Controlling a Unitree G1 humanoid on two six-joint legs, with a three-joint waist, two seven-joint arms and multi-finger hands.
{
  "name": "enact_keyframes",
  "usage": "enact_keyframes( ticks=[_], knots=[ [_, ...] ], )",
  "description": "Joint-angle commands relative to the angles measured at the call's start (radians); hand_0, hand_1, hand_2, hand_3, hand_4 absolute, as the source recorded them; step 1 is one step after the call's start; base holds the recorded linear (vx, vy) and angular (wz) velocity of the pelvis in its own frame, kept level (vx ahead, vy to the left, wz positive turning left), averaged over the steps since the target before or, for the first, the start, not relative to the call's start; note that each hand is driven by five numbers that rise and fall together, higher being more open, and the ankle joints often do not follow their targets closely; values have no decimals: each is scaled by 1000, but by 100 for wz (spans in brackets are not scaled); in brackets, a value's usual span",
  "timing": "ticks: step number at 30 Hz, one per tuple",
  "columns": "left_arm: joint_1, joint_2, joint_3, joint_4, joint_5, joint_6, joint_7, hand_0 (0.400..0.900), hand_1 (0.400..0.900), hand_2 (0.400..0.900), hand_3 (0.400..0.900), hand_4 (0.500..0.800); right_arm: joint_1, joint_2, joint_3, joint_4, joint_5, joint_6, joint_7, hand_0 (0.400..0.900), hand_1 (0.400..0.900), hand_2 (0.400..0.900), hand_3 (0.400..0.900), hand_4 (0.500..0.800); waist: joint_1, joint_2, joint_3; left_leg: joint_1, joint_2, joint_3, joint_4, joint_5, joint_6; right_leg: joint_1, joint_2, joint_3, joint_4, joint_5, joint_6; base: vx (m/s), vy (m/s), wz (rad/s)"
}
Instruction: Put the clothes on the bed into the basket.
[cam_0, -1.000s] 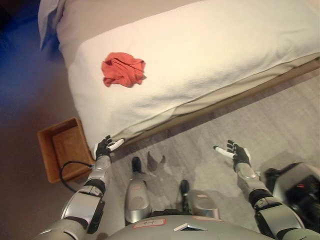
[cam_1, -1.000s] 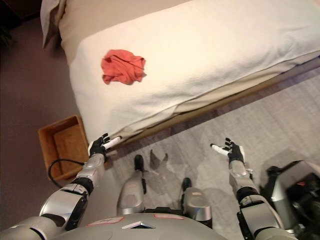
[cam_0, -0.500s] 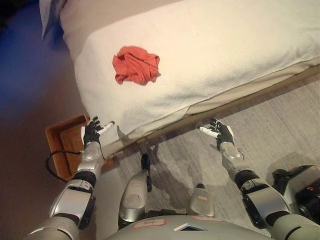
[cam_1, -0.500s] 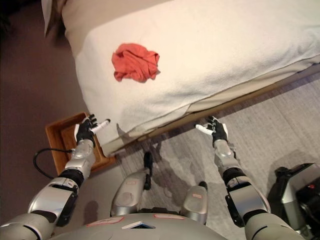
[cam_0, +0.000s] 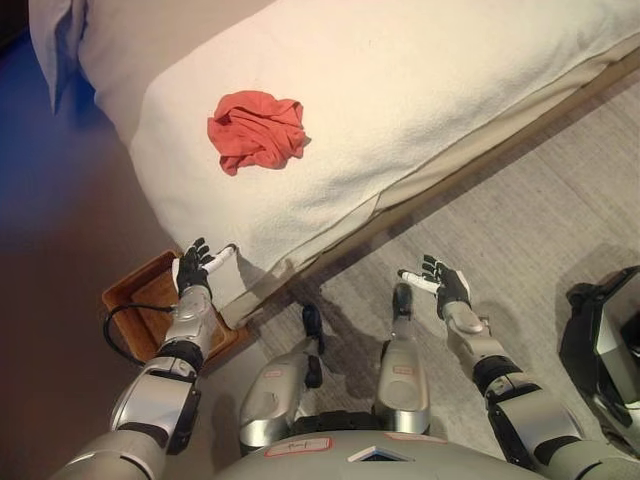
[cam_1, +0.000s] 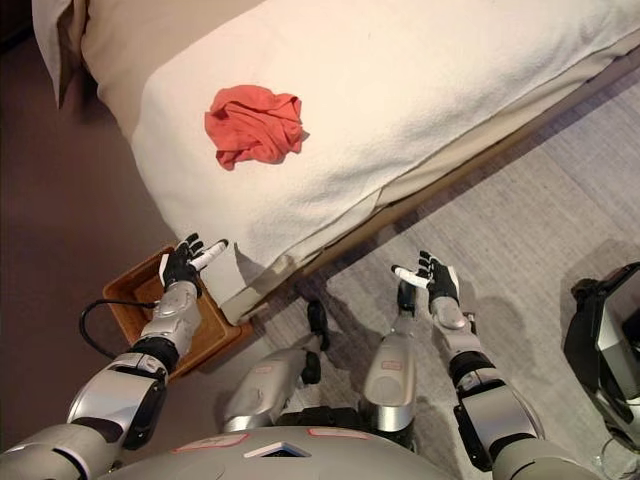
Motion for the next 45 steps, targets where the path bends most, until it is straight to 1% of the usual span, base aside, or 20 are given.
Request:
enact_keyframes(
  ticks=[1,3,6,7,8,9,10,11,12,14,15,16,18,22,23,25,28,30,39,45],
  knots=[
    [-48,67,42,-28,7,-66,15,900,900,900,900,800,-87,-40,-13,-67,-5,-66,-9,900,900,900,900,800,12,-42,-24,115,64,-83,153,-192,-80,-109,-1,65,-19,286,2,142,-59,10],
    [-43,65,44,-21,8,-64,10,900,900,900,900,800,-87,-42,-7,-70,-13,-65,-9,900,900,900,900,800,13,-39,-29,121,71,-91,151,-200,-85,-121,12,68,-23,280,3,249,-124,18],
    [-33,67,44,-9,22,-59,9,900,900,900,900,800,-69,-49,-5,-79,-33,-61,-6,900,900,900,900,800,8,-37,-31,151,106,-114,144,-222,-107,-147,22,100,13,256,-1,350,-182,34],
    [-37,63,29,-3,49,-55,10,900,900,900,900,800,-24,-55,-24,-48,-43,-60,-1,900,900,900,900,800,0,-37,-42,193,146,-126,129,-233,-136,-143,21,97,39,201,-10,236,-100,34],
    [-37,62,28,-3,50,-56,11,900,900,900,900,800,-23,-55,-24,-48,-43,-60,0,900,900,900,900,800,1,-33,-41,196,150,-127,127,-234,-137,-140,24,94,40,199,-11,353,-182,65],
    [-46,61,14,17,80,-51,21,900,900,900,900,800,-8,-49,-36,1,-37,-62,0,900,900,900,900,800,-12,-31,-52,220,184,-131,123,-228,-157,-132,36,83,49,175,-18,367,-254,80],
    [-61,57,-14,35,111,-44,32,900,900,900,900,800,5,-52,-43,98,-35,-54,2,900,900,900,900,800,-19,-28,-58,214,220,-159,220,-193,-174,-121,59,71,120,125,-43,362,-255,84],
    [-63,56,-14,36,112,-44,33,900,900,900,900,800,3,-53,-44,101,-34,-56,3,900,900,900,900,800,-22,-24,-57,207,224,-165,230,-200,-176,-122,61,66,126,120,-45,355,-264,124],
    [-107,26,-65,52,169,-42,45,900,900,900,900,800,10,-72,-52,178,-65,-48,-6,900,900,900,900,800,-22,-26,-45,129,216,-156,313,-124,-175,-78,49,33,143,102,-70,119,-146,105],
    [-130,7,-89,69,195,-46,61,900,900,900,900,800,1,-84,-60,216,-84,-44,-19,900,900,900,900,800,-27,-29,-46,57,208,-142,274,-107,-171,-51,30,5,121,95,-64,111,-95,60],
    [-176,10,-124,76,247,-40,107,900,900,900,900,800,-1,-105,-57,245,-115,-37,-33,900,900,900,900,800,-18,-33,-43,-44,221,-107,224,-62,-181,-39,14,-4,109,94,-59,144,-28,-13],
    [-188,12,-136,73,275,-36,114,900,900,900,900,800,1,-111,-55,248,-127,-40,-36,900,900,900,900,800,-19,-30,-42,-55,231,-93,234,-69,-184,-47,18,1,112,90,-61,184,-30,-19],
    [-211,36,-171,79,401,-13,154,900,900,900,900,800,8,-111,-59,239,-139,-47,-44,900,900,900,900,800,-34,-20,-44,-18,247,-51,169,-66,-180,-62,33,2,108,92,-57,76,42,-17],
    [-309,111,-224,136,609,25,272,900,900,900,900,800,5,-96,-54,209,-127,-74,-62,900,900,900,900,800,-52,-29,-29,-17,232,-9,124,-64,-177,-117,32,25,78,128,-44,15,102,-35],
    [-310,111,-224,137,609,24,272,900,900,900,900,800,5,-95,-54,209,-127,-74,-62,900,900,900,900,800,-50,-30,-30,-18,232,-7,124,-64,-177,-119,33,27,78,129,-44,-21,76,-48],
    [-353,163,-205,189,641,47,322,900,900,900,900,800,15,-77,-29,179,-118,-92,-66,900,900,900,900,800,-65,-53,-22,-42,230,20,135,-74,-178,-167,40,47,59,160,-37,-10,75,-56],
    [-394,206,-186,224,637,56,351,900,900,900,900,800,44,-65,-18,143,-114,-104,-69,900,900,900,900,800,-85,-76,-13,-62,238,40,145,-86,-179,-204,46,57,46,184,-32,4,46,-31],
    [-419,227,-198,228,651,59,346,900,900,900,900,800,60,-61,-7,118,-120,-105,-67,900,900,900,900,800,-93,-86,-9,-88,241,43,158,-89,-181,-223,48,52,32,195,-28,-12,12,-4],
    [-494,263,-251,237,698,60,355,900,900,900,900,800,66,-79,12,62,-116,-130,-75,900,900,900,900,800,-112,-110,18,-208,247,28,209,-98,-190,-314,53,23,28,220,-26,-16,-3,1],
    [-532,288,-263,238,690,52,368,900,900,900,900,800,81,-76,23,35,-112,-145,-87,900,900,900,900,800,-112,-106,17,-254,281,25,229,-107,-202,-358,72,4,32,220,-29,18,-40,-6]
  ],
)
